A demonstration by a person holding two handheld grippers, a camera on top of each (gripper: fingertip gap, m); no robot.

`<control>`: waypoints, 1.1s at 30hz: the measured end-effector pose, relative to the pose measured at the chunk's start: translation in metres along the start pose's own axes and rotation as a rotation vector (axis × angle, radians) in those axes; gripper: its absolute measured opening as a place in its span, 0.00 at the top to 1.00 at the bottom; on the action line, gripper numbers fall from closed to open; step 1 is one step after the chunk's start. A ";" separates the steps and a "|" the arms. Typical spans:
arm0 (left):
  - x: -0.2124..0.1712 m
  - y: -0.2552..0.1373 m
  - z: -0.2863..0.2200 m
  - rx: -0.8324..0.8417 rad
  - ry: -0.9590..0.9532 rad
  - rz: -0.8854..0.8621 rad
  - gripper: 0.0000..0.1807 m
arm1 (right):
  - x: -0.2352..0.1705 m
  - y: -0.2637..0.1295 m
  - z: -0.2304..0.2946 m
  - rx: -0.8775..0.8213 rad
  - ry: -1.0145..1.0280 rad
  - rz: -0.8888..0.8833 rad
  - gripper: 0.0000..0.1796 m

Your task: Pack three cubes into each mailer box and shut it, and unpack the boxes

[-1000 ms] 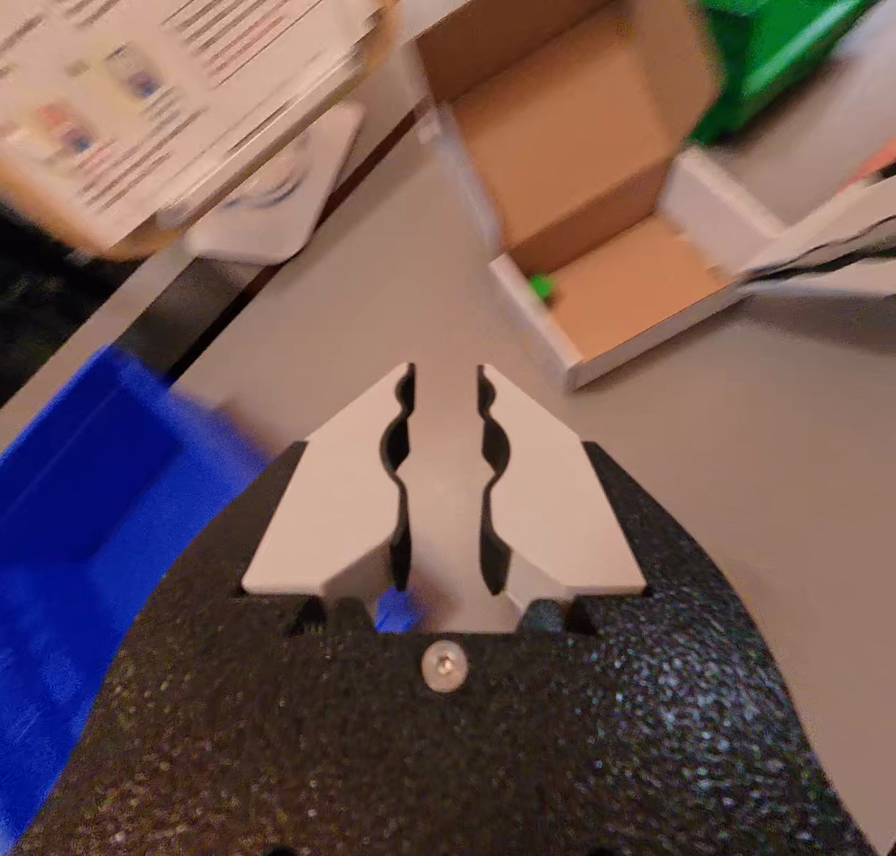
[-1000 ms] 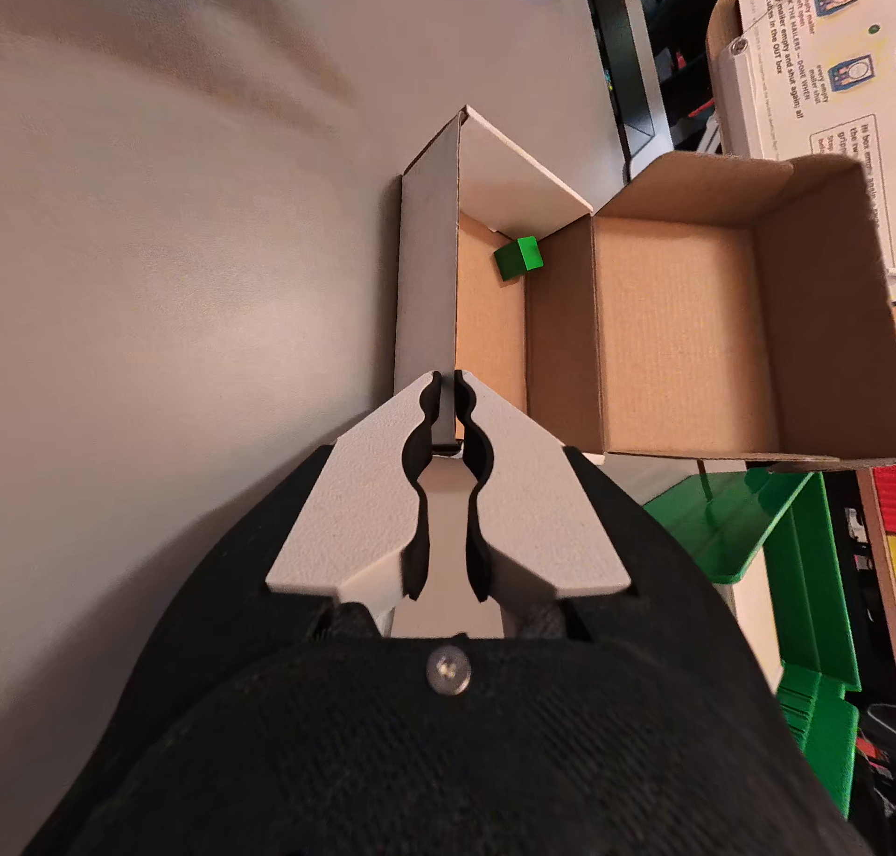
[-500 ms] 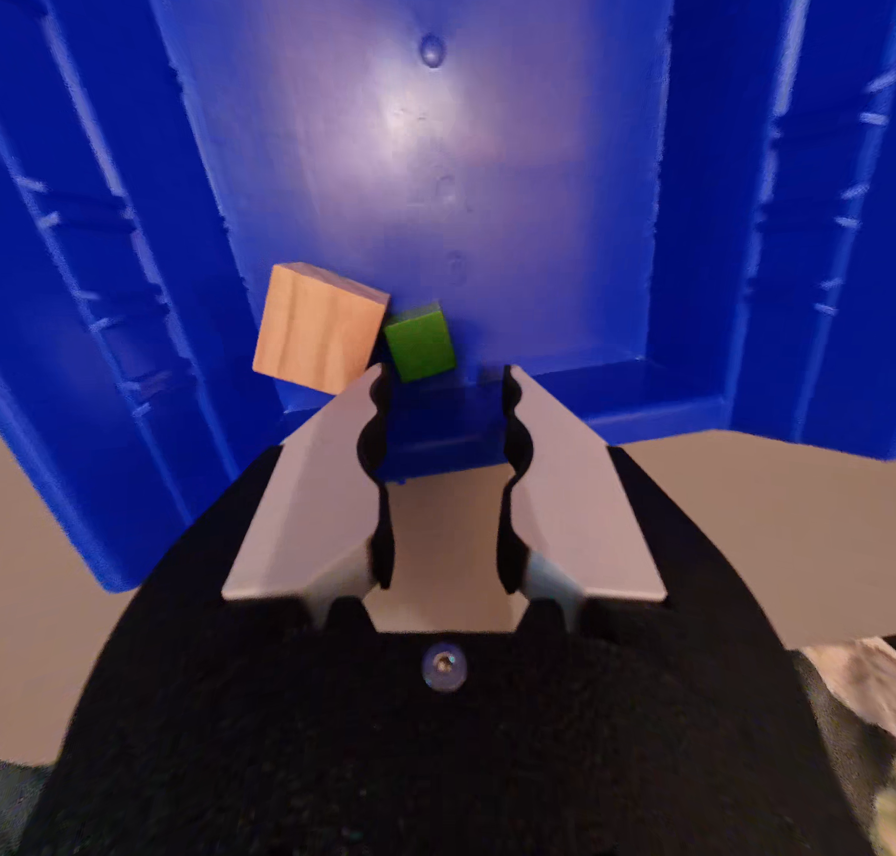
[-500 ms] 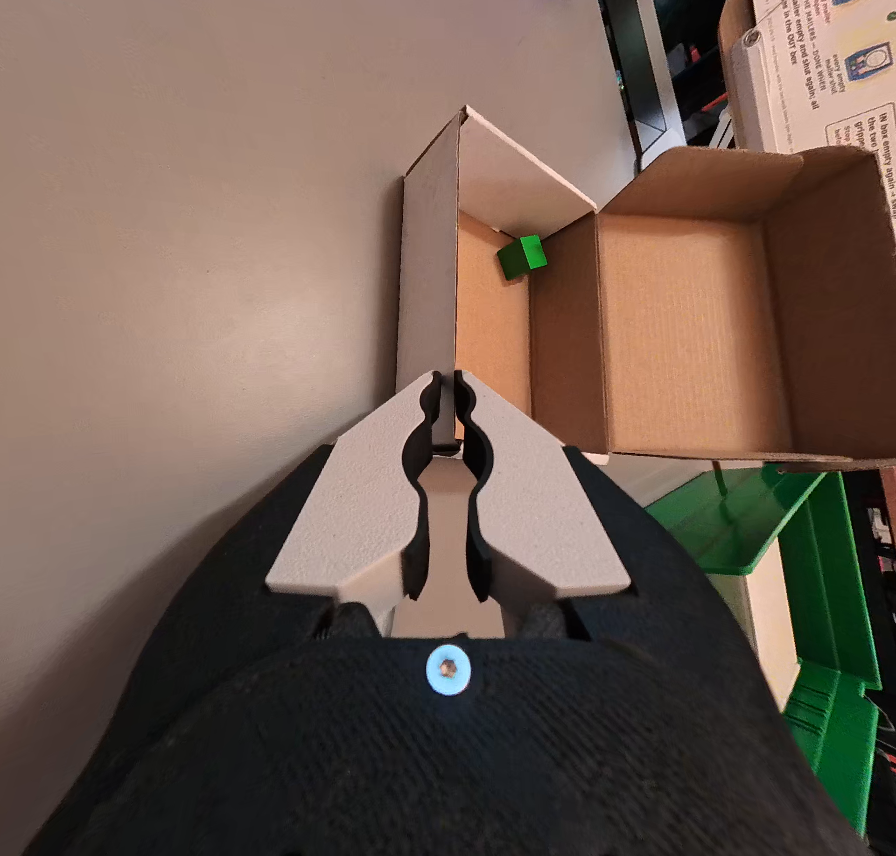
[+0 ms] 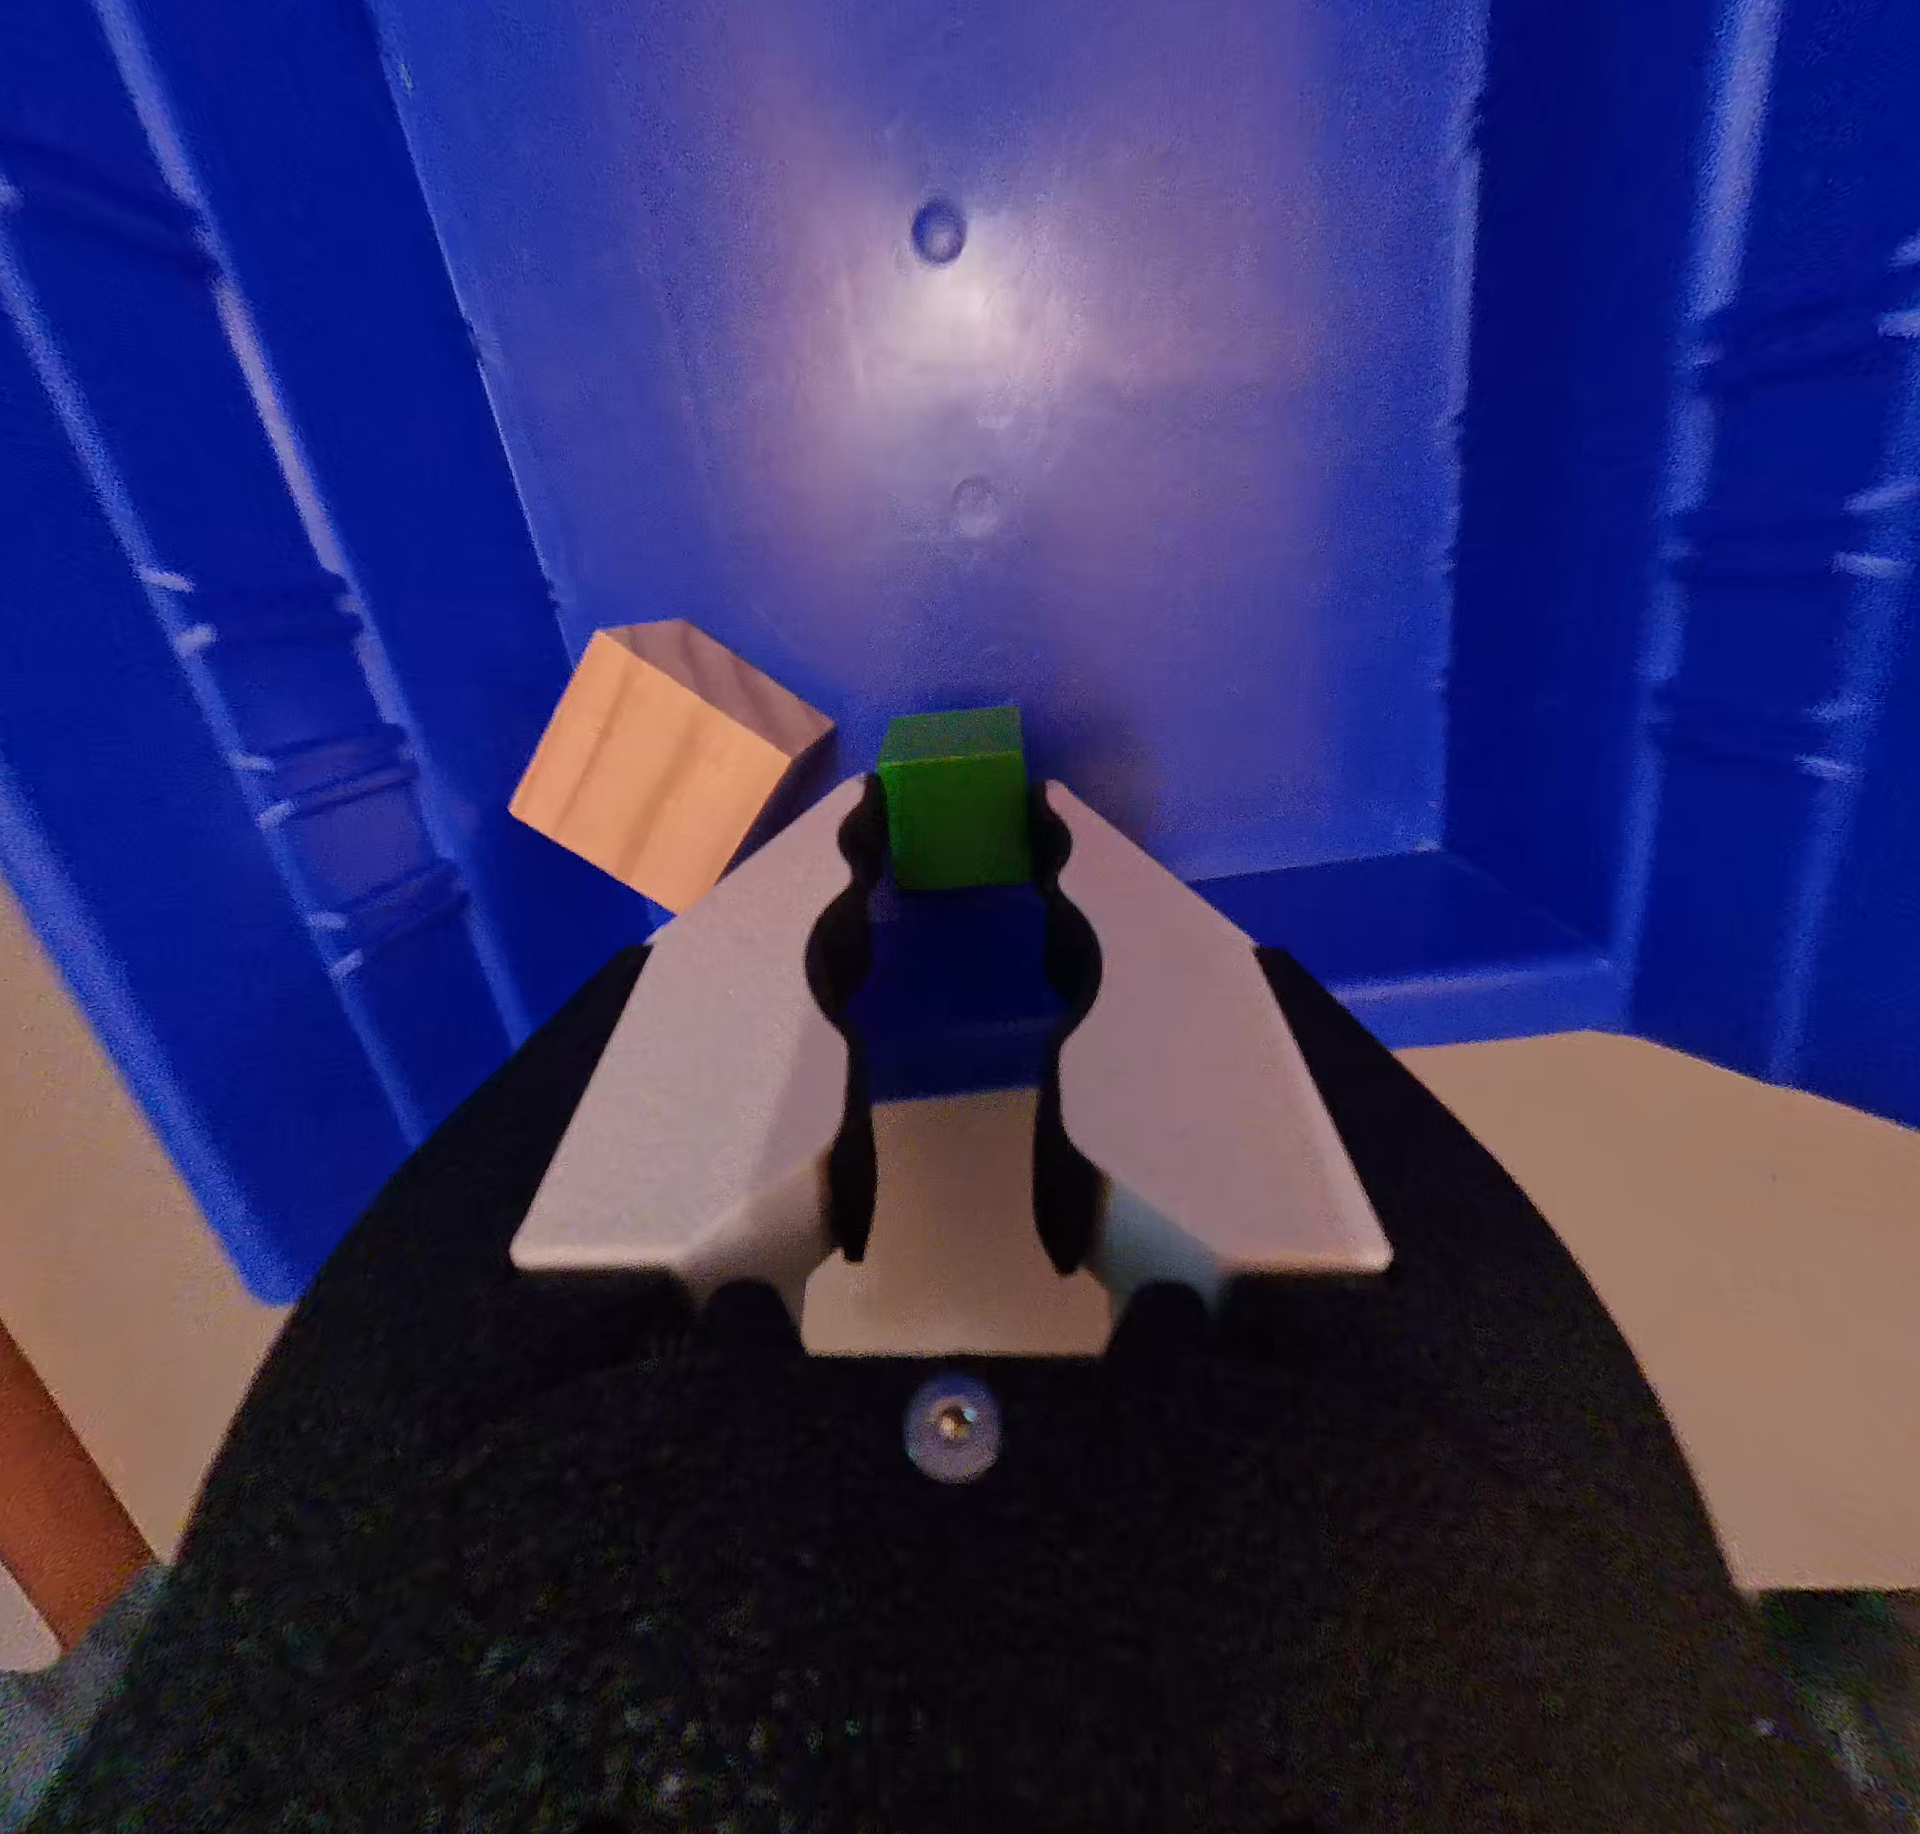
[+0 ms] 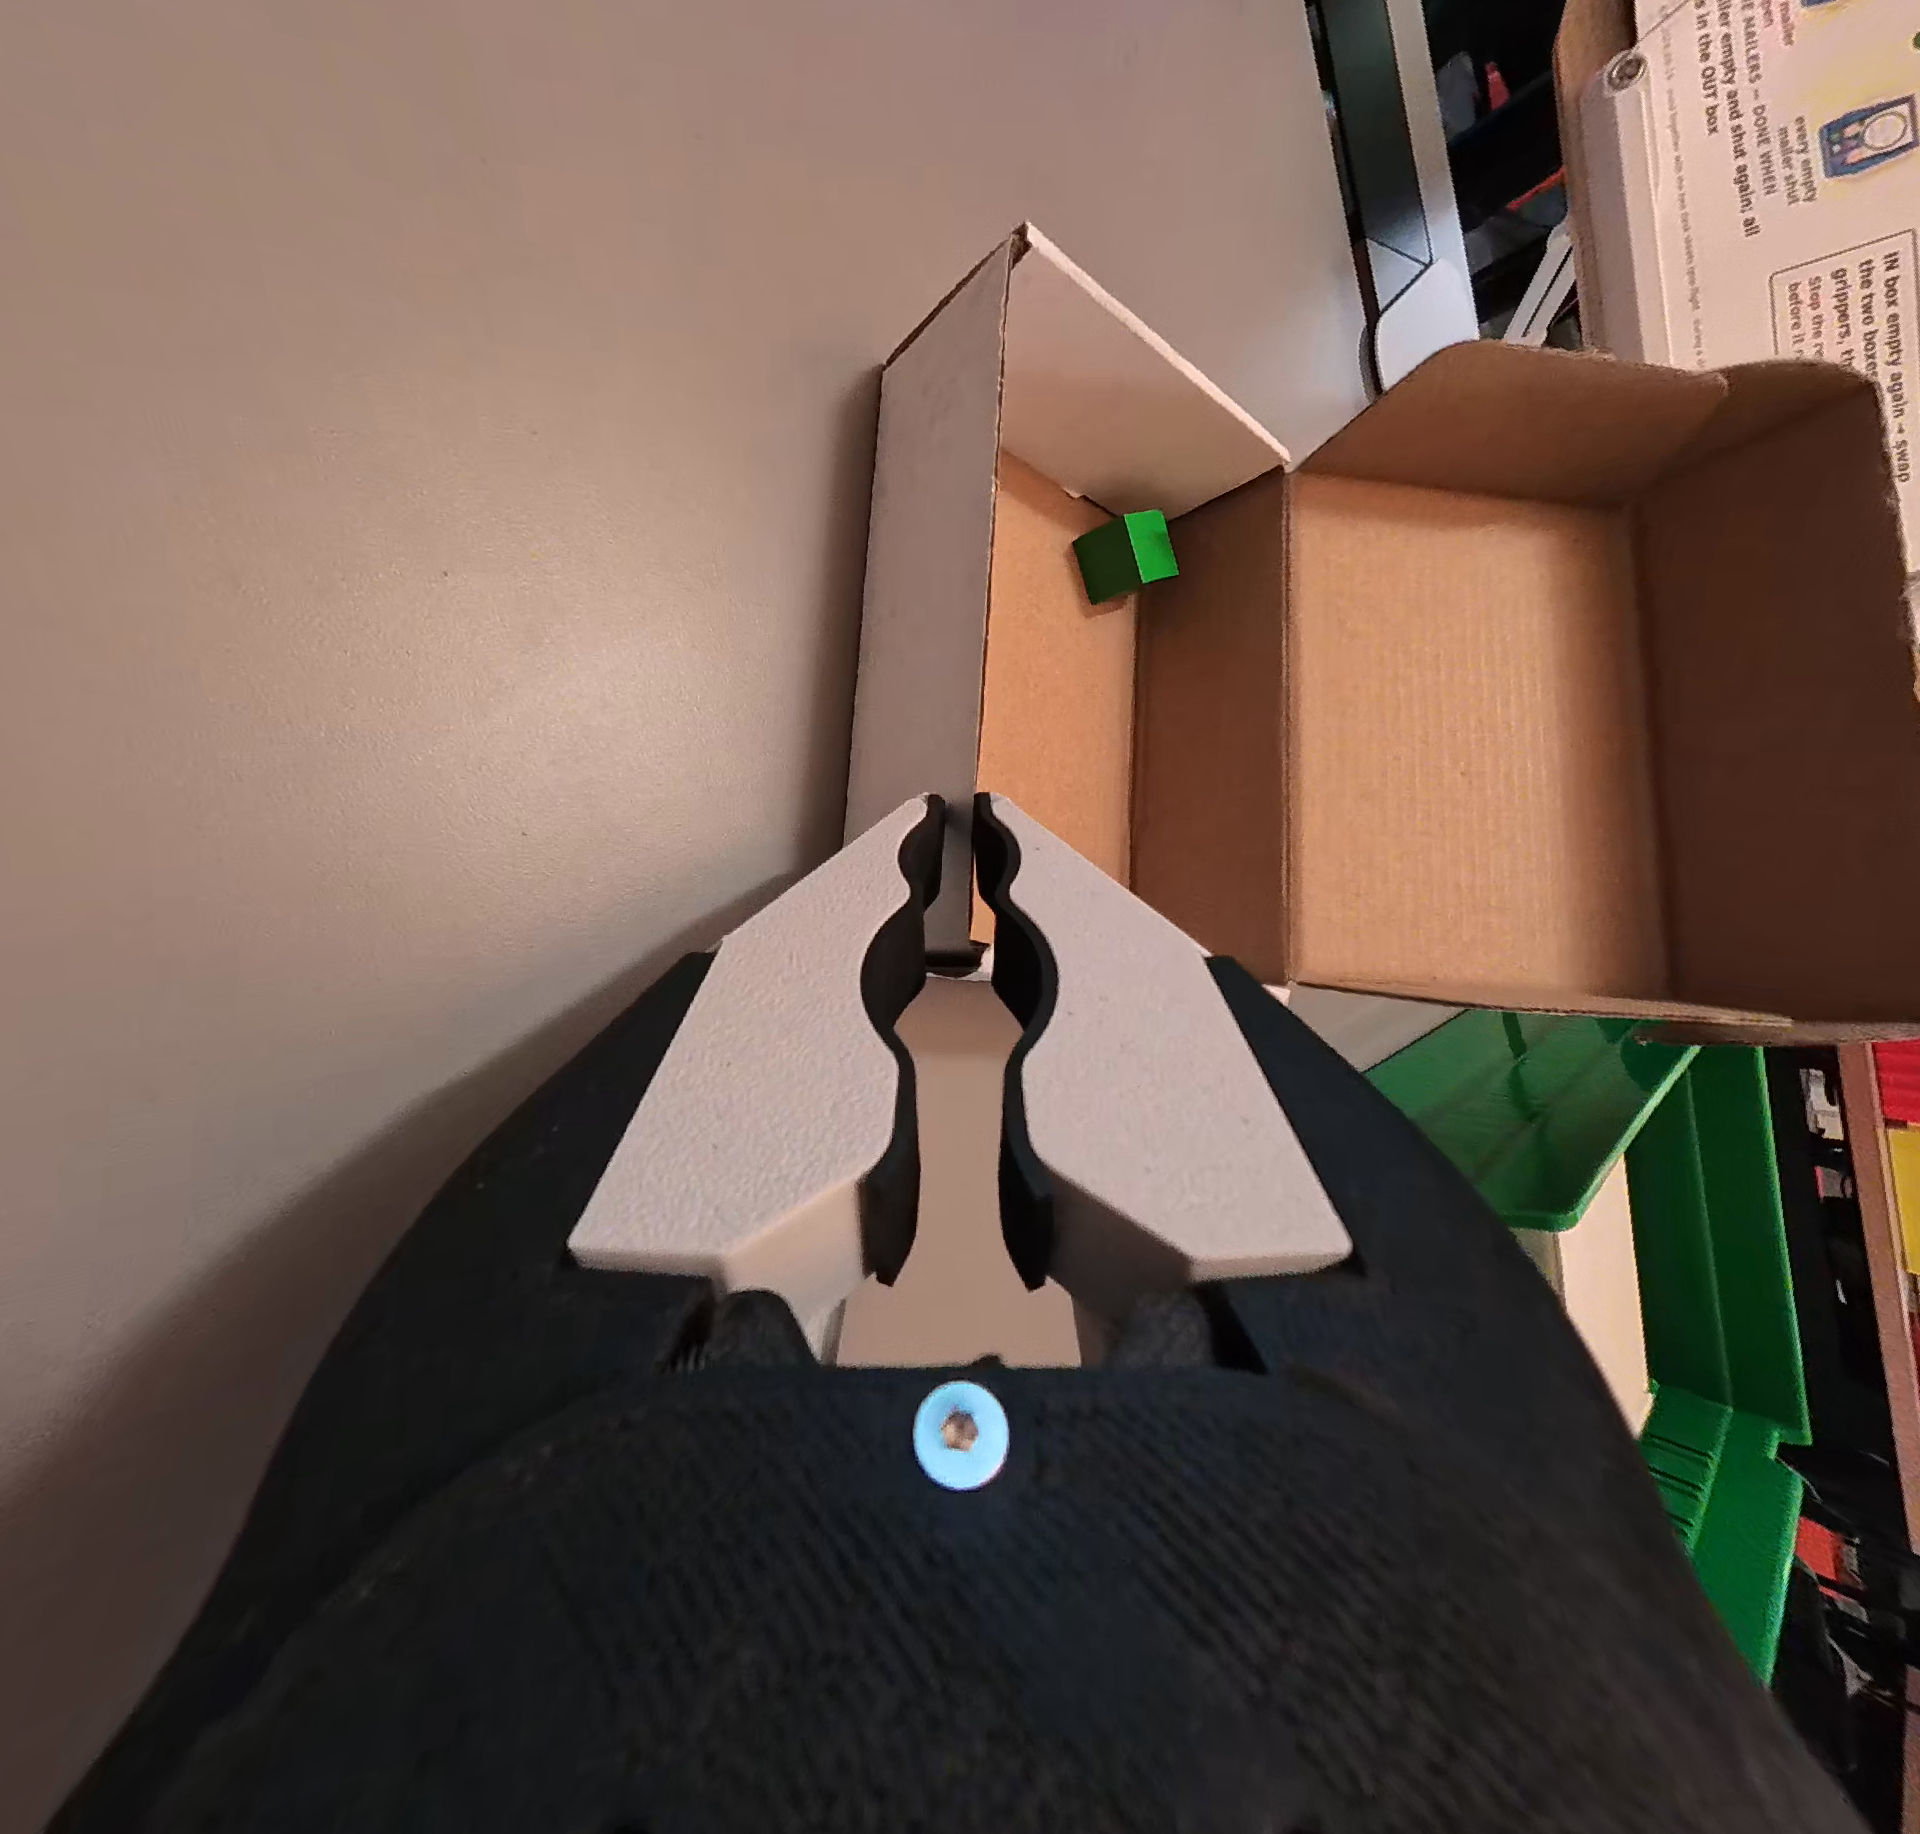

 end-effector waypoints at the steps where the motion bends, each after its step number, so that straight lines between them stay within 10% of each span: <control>1: 0.004 -0.008 -0.005 0.013 0.021 -0.041 0.86 | 0.000 0.000 0.000 0.000 -0.003 0.001 0.98; 7: 0.025 -0.066 -0.080 -0.067 0.193 -0.368 0.87 | 0.001 0.000 0.001 0.006 -0.001 0.002 0.98; 15: 0.036 -0.125 -0.137 0.242 0.334 -0.607 0.87 | 0.002 -0.002 0.003 0.021 -0.019 0.006 0.98; 22: 0.040 -0.115 -0.271 -0.436 0.598 -0.717 0.87 | 0.004 -0.004 0.006 0.053 -0.037 -0.012 0.98; 33: 0.044 -0.081 -0.306 -0.474 0.626 -0.750 0.74 | -0.005 -0.014 0.005 0.083 -0.065 0.001 0.98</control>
Point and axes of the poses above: each gripper's, where its closed fingertips meet, y out along the fingers, x out of its top, z = x × y across the jaws, the point moved 6 cm from there along -y, back along the fingers, and after that the axes turned 7 degrees about y, right-handed, at the moved point
